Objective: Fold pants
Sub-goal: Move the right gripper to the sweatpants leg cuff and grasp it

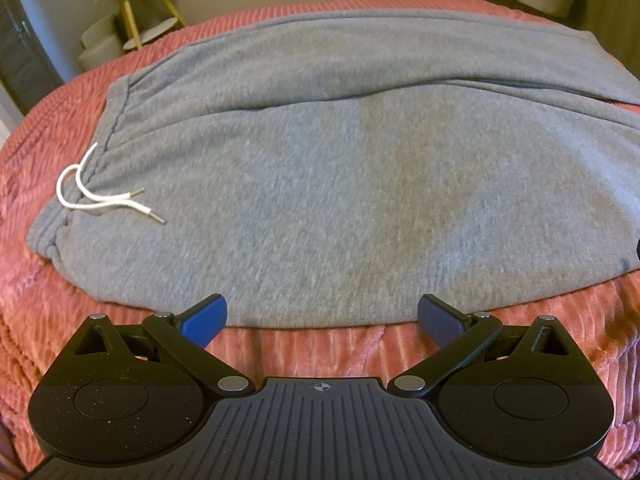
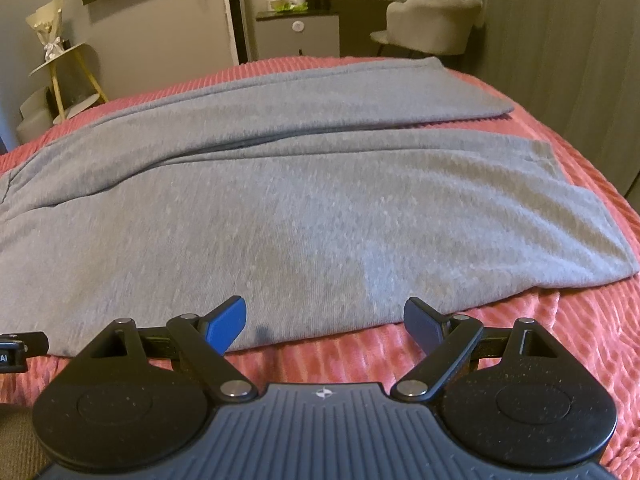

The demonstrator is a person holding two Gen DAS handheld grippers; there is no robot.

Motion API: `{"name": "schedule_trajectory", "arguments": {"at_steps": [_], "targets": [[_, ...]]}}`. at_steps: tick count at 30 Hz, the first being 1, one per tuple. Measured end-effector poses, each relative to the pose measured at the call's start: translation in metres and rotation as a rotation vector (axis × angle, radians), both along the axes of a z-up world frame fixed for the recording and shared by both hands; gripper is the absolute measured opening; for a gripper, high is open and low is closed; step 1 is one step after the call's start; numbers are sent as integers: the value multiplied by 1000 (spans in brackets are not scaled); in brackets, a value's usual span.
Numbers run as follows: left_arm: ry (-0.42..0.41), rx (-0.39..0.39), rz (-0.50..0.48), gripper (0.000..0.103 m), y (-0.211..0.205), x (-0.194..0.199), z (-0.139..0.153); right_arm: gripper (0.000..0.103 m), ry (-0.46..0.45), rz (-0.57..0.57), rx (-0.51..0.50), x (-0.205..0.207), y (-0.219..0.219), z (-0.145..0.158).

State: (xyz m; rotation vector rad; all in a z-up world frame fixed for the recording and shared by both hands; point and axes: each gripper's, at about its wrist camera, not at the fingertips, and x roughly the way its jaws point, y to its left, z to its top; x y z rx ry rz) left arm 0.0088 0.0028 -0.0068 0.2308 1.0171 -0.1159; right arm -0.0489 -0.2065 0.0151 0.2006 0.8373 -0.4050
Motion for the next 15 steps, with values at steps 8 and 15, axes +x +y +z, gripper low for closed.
{"name": "schedule_trajectory", "arguments": {"at_steps": [8,15], "targets": [[11,-26,20,103,4,4,3,86,23,26,-3,3,1,1],[-63,-9,150,103,9,35,21,86,-32,87,303,16,-38,16]]}}
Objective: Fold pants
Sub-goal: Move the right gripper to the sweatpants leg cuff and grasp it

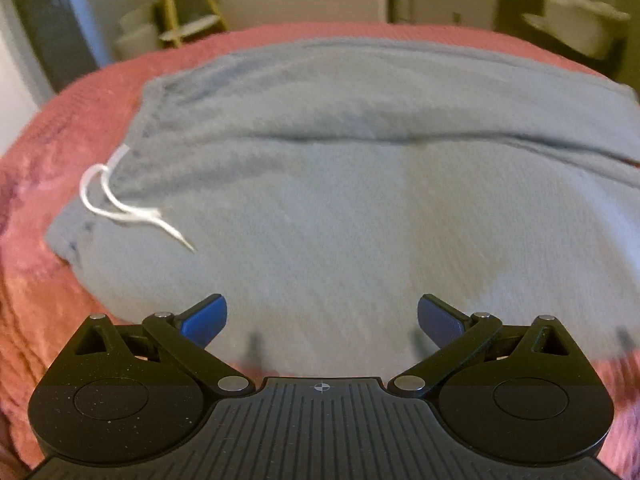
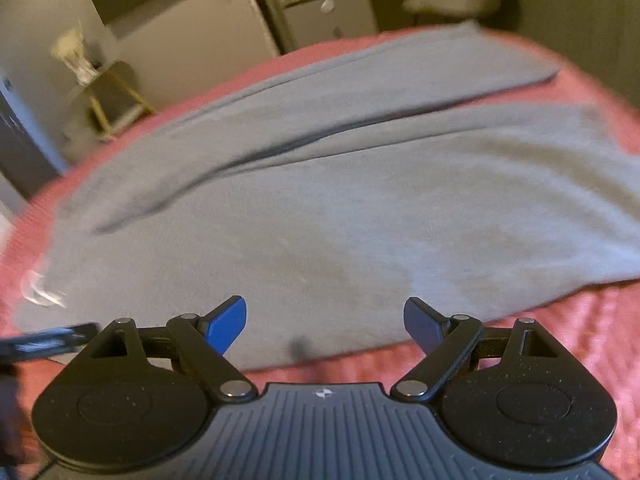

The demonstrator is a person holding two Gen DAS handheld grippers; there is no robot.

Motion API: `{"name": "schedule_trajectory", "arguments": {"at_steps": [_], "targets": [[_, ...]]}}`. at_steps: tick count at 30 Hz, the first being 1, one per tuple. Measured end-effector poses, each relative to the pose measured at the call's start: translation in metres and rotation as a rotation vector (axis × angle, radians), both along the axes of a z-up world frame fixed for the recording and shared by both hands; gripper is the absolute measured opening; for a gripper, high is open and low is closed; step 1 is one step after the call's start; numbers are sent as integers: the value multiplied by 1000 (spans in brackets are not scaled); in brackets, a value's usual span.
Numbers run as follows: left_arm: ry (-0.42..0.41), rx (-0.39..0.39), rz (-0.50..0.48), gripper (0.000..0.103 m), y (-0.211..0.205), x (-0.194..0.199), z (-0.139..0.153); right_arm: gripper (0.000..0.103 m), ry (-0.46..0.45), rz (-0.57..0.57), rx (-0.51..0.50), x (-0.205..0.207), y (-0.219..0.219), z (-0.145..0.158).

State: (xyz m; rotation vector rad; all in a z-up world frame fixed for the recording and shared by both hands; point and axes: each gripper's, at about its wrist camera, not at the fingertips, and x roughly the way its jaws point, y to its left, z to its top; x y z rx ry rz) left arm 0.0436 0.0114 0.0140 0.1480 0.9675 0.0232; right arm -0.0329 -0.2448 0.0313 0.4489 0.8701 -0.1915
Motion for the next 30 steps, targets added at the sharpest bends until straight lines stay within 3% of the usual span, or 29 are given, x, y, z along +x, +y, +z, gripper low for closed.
{"name": "schedule_trajectory", "arguments": {"at_steps": [3,5,7,11,15,21,25,30], "targets": [[-52,35,67,103,-5,21,9,86,-54,-99,-35,21,-23,23],[-67,-7,108,103,-7,37,16,86,-166,-171,-21,36,-42,40],[-77,-74,155,103,-8,53,17,86,-203,-127,21,65,-59,50],[-142,-105,263,103,-4,68,0,86,-37,-186,-17,151,-93,53],[-227,-39,340,103,8,74,-21,86,33,-304,10,238,-139,40],[-408,-103,412,103,24,77,-30,86,95,-395,53,354,-184,9],[-417,-79,388,103,18,88,-40,86,118,-448,-10,404,-197,-9],[-337,-63,385,103,18,103,-57,86,259,-547,-82,434,-207,-38]]}}
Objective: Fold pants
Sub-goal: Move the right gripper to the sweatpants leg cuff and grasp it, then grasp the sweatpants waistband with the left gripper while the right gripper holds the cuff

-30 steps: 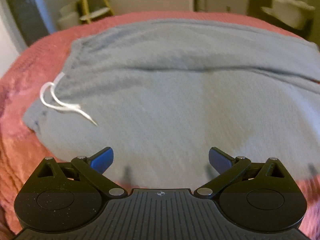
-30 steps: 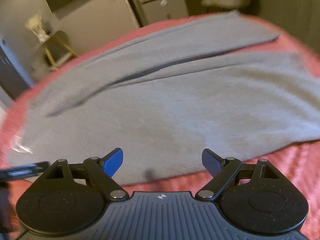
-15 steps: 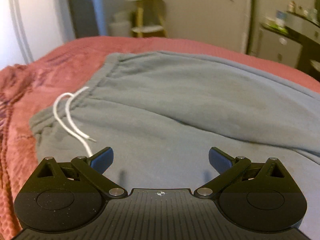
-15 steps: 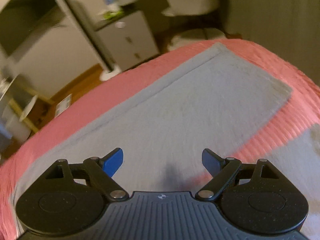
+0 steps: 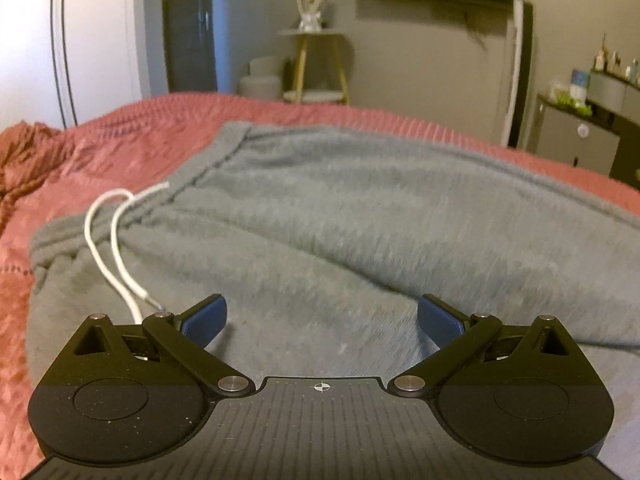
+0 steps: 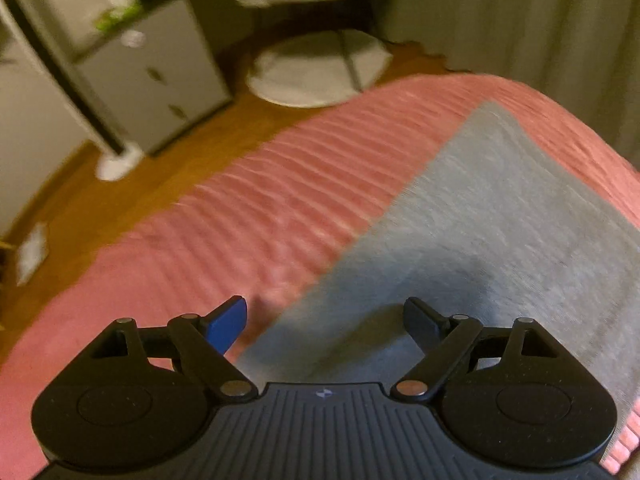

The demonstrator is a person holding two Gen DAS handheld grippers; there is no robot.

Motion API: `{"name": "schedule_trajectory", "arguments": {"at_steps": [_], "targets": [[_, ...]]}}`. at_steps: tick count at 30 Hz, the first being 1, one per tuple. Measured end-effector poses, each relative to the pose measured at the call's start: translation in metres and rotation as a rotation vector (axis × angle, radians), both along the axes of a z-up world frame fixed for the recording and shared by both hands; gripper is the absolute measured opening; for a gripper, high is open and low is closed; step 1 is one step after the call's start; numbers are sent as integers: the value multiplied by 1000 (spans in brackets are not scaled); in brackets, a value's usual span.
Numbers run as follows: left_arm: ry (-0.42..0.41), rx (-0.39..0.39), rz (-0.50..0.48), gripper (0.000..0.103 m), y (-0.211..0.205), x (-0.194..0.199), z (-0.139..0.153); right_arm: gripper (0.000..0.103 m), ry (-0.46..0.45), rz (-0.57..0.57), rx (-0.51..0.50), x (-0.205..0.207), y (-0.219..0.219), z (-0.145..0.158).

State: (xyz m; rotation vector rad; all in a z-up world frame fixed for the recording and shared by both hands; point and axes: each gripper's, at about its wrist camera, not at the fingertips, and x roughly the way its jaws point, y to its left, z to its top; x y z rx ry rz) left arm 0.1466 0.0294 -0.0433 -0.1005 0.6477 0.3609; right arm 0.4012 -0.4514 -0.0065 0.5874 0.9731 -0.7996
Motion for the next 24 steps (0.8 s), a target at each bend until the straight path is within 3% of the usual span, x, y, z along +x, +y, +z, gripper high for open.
{"name": "schedule_trajectory", "arguments": {"at_steps": [3,4,5,6,7,8,13,18,21,24], "targets": [[35,-26,7,103,5,4,-6,82,30,-32,-46,-3,-2,-9],[35,-30,8,103,6,3,-6,70,35,-19,-71,-4,1,-11],[30,-30,9,103,6,1,-6,49,46,-4,-99,-5,4,-11],[22,-24,13,103,6,0,-5,38,43,13,-120,-7,5,-9],[20,-17,16,103,5,-2,-4,16,8,37,-109,-13,6,-6],[19,-12,18,103,5,-2,-3,9,-23,49,-81,-22,4,-2],[12,-29,20,103,11,-6,0,7,-234,103,-19,-107,4,33],[-106,-16,32,103,18,-22,10,7,-401,230,-89,-268,70,59],[-120,-3,-14,103,13,-25,15,7,-416,258,-51,-358,106,34],[-96,-16,-72,103,9,-26,20,9,-308,197,60,-396,112,-19]]}}
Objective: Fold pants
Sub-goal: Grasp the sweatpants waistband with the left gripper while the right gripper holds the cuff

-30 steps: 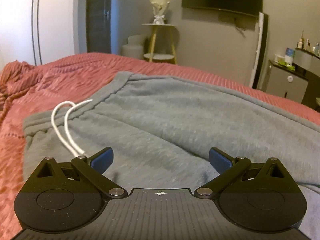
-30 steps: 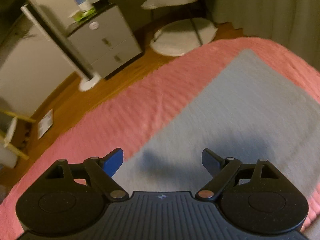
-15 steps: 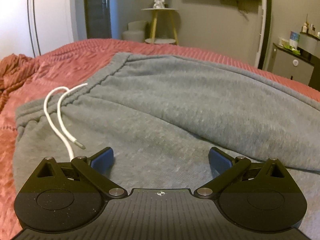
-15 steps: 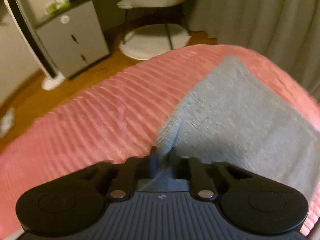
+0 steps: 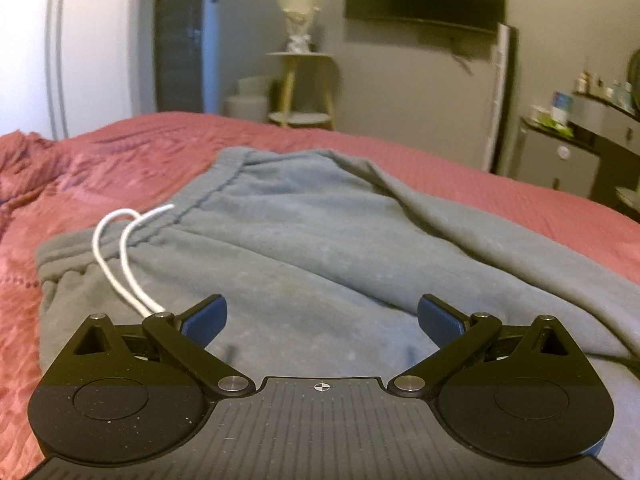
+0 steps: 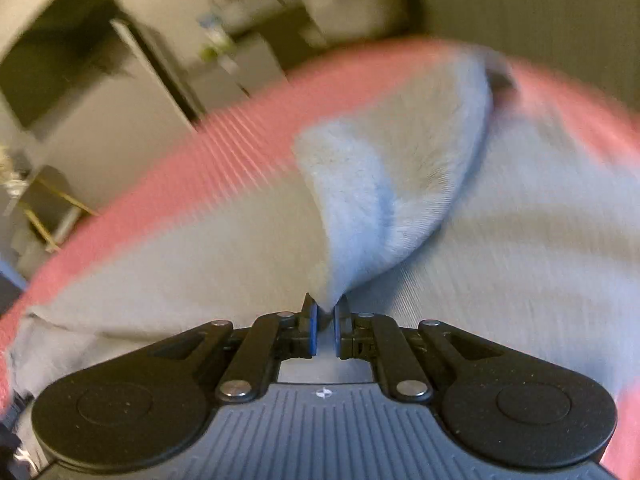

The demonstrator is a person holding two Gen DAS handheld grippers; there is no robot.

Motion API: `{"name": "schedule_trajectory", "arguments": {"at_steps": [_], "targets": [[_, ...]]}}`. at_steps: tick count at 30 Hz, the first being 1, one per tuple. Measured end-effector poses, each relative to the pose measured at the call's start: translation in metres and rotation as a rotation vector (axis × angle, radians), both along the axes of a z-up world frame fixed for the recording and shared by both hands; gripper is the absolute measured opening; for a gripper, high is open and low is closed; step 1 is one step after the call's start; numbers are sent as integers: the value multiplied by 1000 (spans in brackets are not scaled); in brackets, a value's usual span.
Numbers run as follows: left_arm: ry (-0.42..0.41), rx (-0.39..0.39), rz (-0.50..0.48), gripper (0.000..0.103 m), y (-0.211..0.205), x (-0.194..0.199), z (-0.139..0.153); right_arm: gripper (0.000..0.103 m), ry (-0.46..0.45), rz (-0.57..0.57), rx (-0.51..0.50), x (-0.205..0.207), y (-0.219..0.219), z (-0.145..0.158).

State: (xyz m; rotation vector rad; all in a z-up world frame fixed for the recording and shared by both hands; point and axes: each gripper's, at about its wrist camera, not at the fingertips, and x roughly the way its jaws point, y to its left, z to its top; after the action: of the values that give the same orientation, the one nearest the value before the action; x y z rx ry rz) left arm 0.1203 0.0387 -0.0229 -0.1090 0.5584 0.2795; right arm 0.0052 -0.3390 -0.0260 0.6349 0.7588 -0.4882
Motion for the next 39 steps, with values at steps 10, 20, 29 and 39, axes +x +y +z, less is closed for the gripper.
{"name": "schedule_trajectory", "arguments": {"at_steps": [10,20,29,39], "targets": [[37,-188,-108,103,15,68,58,86,-188,8,-338,-3,14,57],[236,-314,-72,103,43,235,46,86,-76,36,-272,23,-17,-8],[378,-330,-63,64,38,296,-1,86,-9,58,-355,39,-8,-18],[381,-301,-40,11,37,294,8,86,-10,36,-362,36,-9,-9]]}}
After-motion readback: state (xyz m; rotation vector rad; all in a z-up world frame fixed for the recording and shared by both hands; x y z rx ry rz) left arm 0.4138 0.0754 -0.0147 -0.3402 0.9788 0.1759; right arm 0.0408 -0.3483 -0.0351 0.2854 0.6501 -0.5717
